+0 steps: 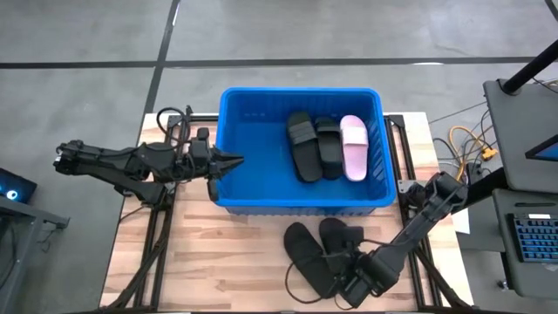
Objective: Pick and place slides into bin
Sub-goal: Put the black slide into the blue bin
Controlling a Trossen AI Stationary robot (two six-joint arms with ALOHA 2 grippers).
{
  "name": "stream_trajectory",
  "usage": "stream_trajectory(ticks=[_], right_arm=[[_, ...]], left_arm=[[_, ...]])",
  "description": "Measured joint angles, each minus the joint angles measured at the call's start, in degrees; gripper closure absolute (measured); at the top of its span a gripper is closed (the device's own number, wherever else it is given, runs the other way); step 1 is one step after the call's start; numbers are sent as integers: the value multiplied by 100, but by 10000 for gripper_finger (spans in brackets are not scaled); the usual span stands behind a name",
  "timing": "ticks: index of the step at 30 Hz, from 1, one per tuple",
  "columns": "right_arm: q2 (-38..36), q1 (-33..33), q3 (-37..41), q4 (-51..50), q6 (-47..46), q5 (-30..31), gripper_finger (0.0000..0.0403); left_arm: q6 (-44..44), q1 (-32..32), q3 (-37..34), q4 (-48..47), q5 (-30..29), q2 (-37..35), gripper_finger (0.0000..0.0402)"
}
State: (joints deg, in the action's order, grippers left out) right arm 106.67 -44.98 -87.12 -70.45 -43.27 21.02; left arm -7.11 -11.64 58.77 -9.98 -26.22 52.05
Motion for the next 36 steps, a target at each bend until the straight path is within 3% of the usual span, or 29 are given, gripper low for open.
stream_trajectory(ticks=[16,22,29,36], right_arm=[[-8,-84,1337,988,27,-3,151],[-13,-86,1495,963,-4,206,157],[-7,-80,1608,987,29,1130,163],[-7,-36,1723,1029,96,901,178]], left_arm=[[2,0,-20,6,-2,-20,381],[2,0,-28,0,-2,-23,381],[2,0,-73,-2,-35,-24,381],[6,0,-108,-2,-131,-24,381]])
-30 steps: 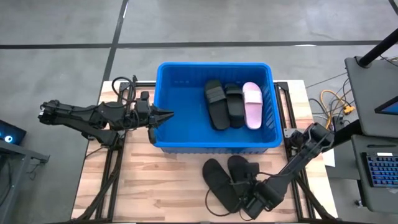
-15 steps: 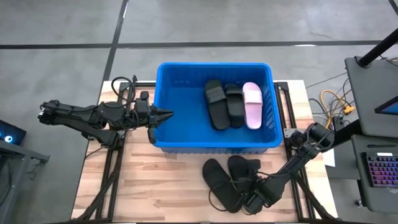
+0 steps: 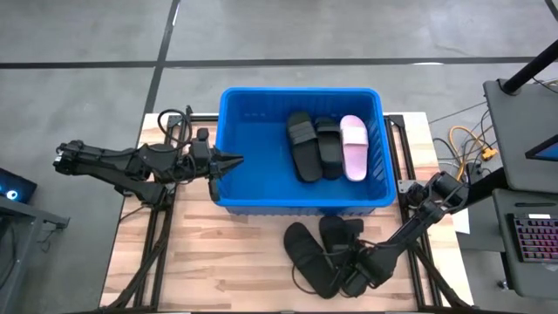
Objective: Pick and place slides into bin
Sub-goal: Put the black slide into the blue bin
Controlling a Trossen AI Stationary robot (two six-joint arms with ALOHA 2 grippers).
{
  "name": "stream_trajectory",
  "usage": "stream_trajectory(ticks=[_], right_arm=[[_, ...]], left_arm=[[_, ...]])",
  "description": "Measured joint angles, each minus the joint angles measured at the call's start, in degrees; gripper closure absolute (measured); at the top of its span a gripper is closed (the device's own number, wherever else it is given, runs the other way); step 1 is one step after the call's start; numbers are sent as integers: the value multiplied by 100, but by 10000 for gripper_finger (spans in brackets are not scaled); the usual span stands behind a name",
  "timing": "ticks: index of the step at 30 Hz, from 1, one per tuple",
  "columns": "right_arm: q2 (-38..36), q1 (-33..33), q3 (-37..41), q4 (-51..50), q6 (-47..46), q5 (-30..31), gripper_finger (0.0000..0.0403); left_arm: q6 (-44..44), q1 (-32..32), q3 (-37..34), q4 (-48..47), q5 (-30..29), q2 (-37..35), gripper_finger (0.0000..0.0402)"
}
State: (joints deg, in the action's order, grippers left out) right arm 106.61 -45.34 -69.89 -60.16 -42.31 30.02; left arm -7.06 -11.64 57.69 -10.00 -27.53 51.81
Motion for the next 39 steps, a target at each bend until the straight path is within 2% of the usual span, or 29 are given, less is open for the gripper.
stream_trajectory(ticks=[4,11,12,16,24,29,39], right_arm=[[0,-2,0,38,-28,-52,225],[-4,4,-2,52,-55,-444,374],[-4,4,-4,52,-54,-490,382],[-19,4,-102,-157,-89,-754,390],[-78,-2,-954,-1753,-112,-834,393],[-283,-2,-1394,-1695,-147,-491,393],[-716,350,-2552,-1627,275,-461,394]], left_arm=[[23,0,0,0,0,0,381],[36,-2,0,0,0,0,381],[38,0,0,0,0,0,381],[45,0,0,4,0,-15,381],[45,0,0,2,1,-22,381],[45,-2,0,6,2,-22,381],[49,0,2,9,-53,-24,381]])
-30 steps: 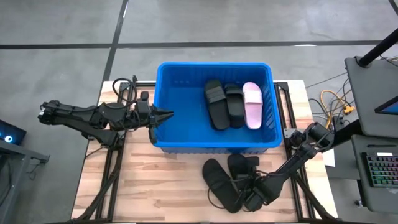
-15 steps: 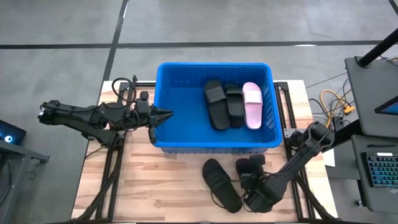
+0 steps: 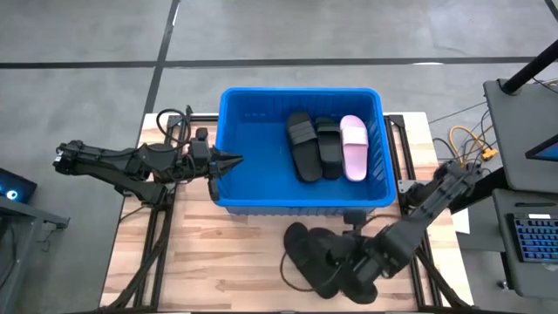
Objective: Pick and place slides into bin
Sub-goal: Put the black slide into the blue bin
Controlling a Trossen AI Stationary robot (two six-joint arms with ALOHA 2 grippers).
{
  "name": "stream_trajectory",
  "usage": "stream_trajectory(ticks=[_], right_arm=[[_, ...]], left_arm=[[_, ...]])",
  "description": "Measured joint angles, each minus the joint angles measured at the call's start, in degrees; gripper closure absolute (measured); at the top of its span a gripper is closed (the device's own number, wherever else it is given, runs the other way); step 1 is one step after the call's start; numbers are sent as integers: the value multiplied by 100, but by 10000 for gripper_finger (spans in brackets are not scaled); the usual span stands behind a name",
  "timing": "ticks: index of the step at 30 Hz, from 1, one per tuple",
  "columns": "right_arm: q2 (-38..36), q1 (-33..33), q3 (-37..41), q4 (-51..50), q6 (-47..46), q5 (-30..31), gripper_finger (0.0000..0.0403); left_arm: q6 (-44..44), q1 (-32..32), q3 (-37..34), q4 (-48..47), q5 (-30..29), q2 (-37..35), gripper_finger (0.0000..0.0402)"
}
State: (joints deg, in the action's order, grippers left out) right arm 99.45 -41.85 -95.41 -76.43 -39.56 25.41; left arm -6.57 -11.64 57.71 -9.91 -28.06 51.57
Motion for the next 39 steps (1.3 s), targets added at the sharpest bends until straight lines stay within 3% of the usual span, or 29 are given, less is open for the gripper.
stream_trajectory(ticks=[7,13,17,26,39], right_arm=[[-658,440,-620,287,699,47,394],[-1225,893,-748,1783,1788,741,394],[-1416,1432,-729,2538,2274,808,394],[-1260,2816,-748,2968,2472,821,394],[-299,4427,-748,3268,3646,763,394]], left_arm=[[-13,0,0,0,-34,2,381],[-54,0,39,-10,-32,-89,381],[-52,0,50,-2,-32,-344,381],[-57,0,40,2,-30,-1000,381],[402,-2,20,-9,-39,-1083,381]])
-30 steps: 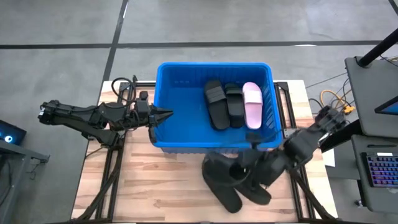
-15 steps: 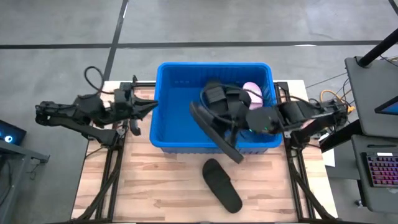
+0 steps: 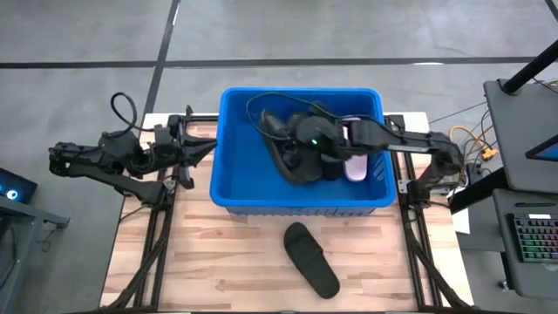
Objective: Pick and place slides into bin
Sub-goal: Put the black slide into the blue bin
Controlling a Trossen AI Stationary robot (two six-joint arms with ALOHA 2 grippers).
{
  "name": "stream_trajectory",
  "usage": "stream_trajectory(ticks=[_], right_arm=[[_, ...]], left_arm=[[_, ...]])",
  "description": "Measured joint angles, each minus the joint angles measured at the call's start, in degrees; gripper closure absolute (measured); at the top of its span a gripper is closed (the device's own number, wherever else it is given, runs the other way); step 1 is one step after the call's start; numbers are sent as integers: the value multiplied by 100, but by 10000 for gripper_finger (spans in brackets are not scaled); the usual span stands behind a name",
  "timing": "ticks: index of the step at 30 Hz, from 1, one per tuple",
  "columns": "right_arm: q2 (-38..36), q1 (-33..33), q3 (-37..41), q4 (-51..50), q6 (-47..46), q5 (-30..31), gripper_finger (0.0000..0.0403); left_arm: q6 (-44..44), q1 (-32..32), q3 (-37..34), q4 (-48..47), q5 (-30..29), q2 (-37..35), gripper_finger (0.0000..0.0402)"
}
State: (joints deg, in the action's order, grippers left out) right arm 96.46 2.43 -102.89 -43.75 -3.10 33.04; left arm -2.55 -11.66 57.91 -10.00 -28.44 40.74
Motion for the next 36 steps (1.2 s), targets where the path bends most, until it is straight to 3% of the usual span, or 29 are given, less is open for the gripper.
stream_trajectory(ticks=[9,14,26,36], right_arm=[[795,618,-34,478,1234,255,394],[1419,655,-762,215,1797,797,394],[3221,795,-2794,-1582,1813,1246,394],[3941,810,-3099,-1588,2097,1197,392]], left_arm=[[-11,0,2,16,-557,-97,381],[-9,0,7,11,-846,-93,381],[-11,0,10,11,-982,-93,381],[-11,2,-11,9,-1005,-133,381]])
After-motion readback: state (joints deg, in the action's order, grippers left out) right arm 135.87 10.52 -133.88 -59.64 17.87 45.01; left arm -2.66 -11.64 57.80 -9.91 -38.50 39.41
